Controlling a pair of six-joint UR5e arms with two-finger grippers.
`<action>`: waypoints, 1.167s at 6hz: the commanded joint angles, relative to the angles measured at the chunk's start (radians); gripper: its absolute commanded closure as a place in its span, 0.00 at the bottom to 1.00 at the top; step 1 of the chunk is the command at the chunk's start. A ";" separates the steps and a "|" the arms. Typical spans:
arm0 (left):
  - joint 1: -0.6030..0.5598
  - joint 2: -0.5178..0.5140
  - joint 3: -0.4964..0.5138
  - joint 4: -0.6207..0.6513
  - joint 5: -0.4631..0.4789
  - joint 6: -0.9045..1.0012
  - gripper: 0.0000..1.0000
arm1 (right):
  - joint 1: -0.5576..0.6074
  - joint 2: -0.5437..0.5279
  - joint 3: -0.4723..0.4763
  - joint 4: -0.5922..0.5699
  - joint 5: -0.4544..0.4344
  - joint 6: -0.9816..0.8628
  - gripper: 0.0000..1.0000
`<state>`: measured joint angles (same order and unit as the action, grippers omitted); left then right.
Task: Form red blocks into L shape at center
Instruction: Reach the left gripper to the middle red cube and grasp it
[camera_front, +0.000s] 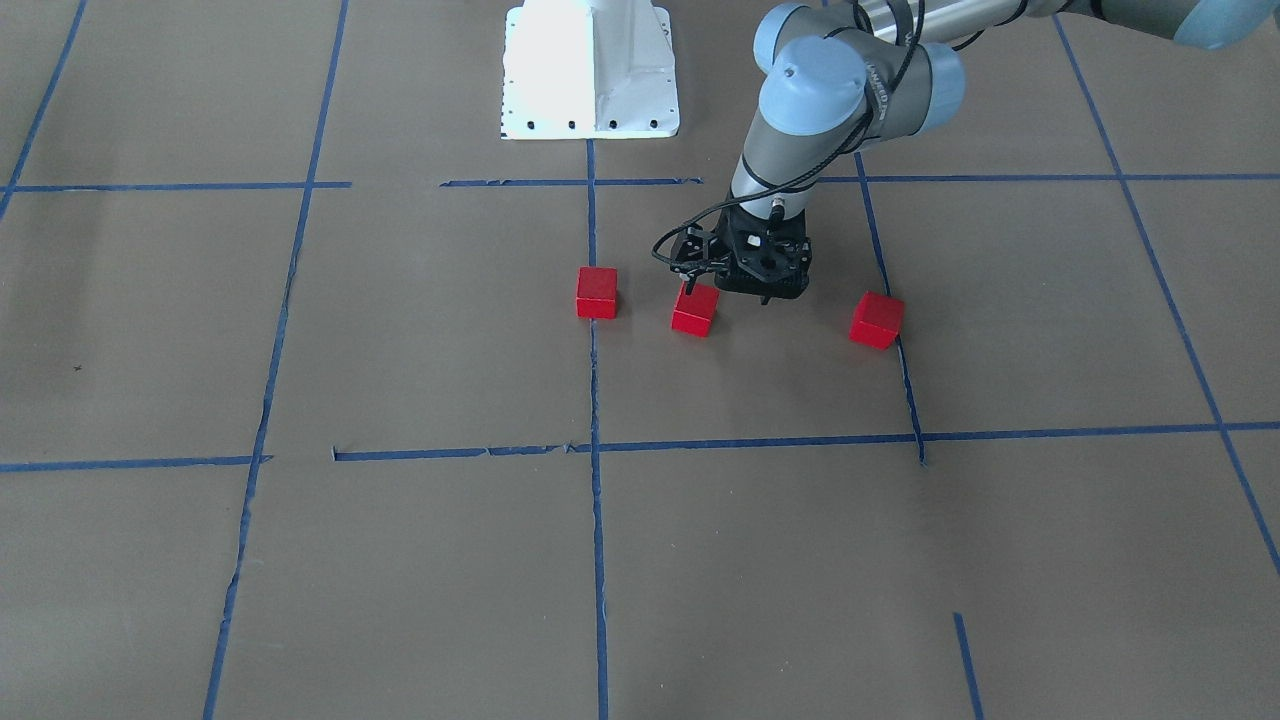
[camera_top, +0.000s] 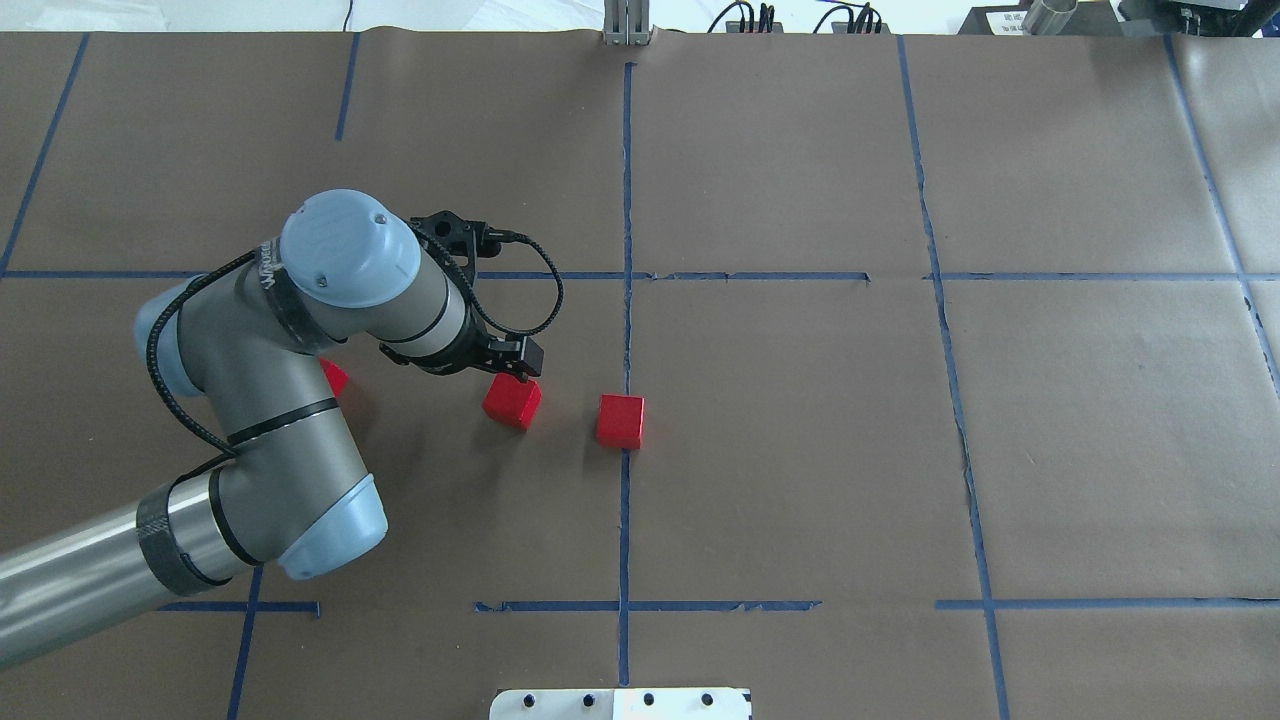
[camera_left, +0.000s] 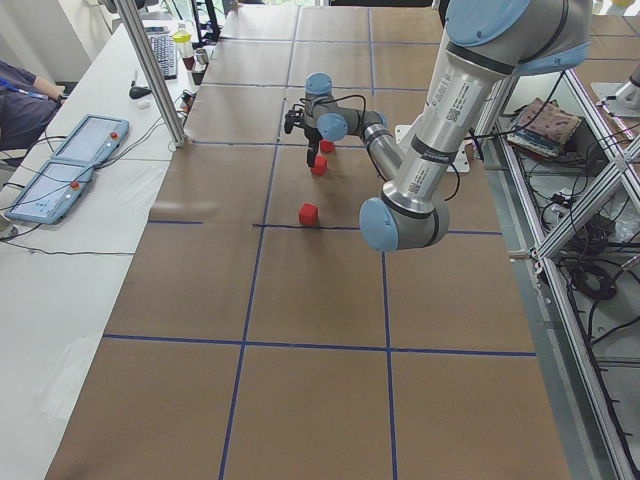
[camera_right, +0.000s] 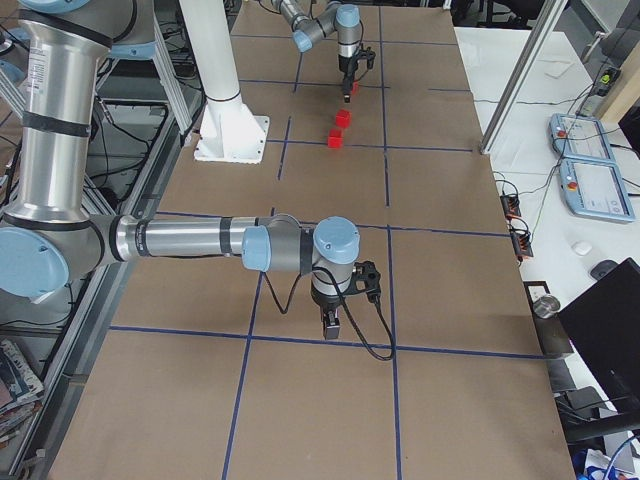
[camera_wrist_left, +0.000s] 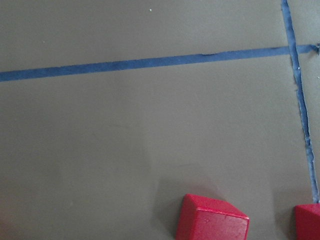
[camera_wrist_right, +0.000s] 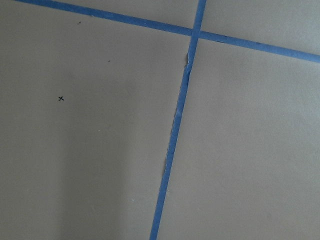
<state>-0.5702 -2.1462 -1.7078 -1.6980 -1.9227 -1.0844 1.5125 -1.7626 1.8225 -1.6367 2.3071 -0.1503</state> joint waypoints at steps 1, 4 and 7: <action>0.035 -0.029 0.051 -0.002 0.014 -0.022 0.00 | 0.000 0.000 -0.002 0.000 0.000 -0.002 0.00; 0.065 -0.055 0.112 -0.006 0.077 -0.035 0.04 | 0.000 -0.001 -0.003 0.000 0.000 -0.002 0.00; 0.065 -0.070 0.148 -0.021 0.077 -0.032 0.37 | 0.000 -0.002 0.000 0.000 0.000 -0.002 0.00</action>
<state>-0.5038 -2.2107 -1.5713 -1.7102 -1.8455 -1.1179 1.5125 -1.7637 1.8221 -1.6368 2.3071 -0.1518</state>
